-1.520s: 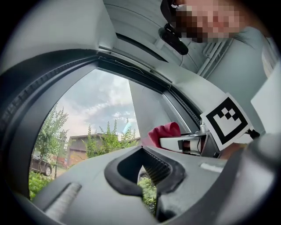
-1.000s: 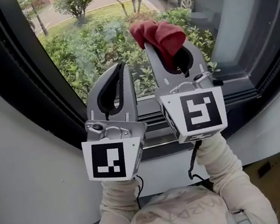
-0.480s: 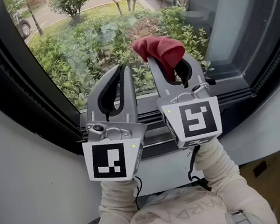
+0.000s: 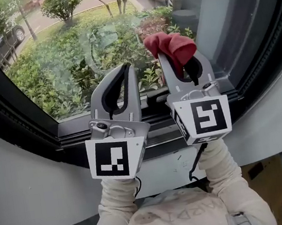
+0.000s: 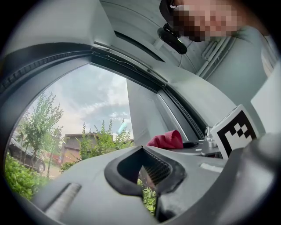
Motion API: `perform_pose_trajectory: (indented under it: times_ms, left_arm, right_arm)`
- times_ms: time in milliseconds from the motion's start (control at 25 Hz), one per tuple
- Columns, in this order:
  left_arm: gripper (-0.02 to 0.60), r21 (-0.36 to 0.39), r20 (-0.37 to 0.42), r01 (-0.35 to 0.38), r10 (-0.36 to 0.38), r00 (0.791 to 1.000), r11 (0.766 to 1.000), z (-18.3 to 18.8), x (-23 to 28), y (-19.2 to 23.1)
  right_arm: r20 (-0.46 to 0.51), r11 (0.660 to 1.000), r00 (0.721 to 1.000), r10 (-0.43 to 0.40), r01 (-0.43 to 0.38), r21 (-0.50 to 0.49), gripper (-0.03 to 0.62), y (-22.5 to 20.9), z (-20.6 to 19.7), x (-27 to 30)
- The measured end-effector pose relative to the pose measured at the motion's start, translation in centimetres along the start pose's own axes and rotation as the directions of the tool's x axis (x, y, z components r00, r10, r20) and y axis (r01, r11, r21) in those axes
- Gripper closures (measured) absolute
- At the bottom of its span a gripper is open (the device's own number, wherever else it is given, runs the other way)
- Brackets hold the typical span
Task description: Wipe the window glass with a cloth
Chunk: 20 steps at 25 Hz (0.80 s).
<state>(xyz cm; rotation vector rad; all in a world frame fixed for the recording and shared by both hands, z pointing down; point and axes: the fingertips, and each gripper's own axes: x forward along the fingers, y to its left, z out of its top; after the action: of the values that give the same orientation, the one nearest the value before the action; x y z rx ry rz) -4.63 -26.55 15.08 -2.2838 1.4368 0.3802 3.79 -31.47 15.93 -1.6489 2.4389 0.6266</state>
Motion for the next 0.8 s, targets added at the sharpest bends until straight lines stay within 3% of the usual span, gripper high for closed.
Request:
perform_pose_trajectory:
  times_ms: [480, 800]
  left_arm:
    - [0.581, -0.001, 0.011, 0.034, -0.034, 0.999, 0.999, -0.1, 4.6, -6.4]
    - [0.581, -0.005, 0.001, 0.034, -0.034, 0.999, 0.999, -0.5, 4.8, -7.3]
  right_arm:
    - [-0.009, 0.994, 0.994, -0.108, 0.108, 0.027, 0.459, -11.0, -1.4, -2.8]
    - [0.003, 0.992, 0.993, -0.121, 0.121, 0.039, 0.465, -11.3, -3.3, -3.8]
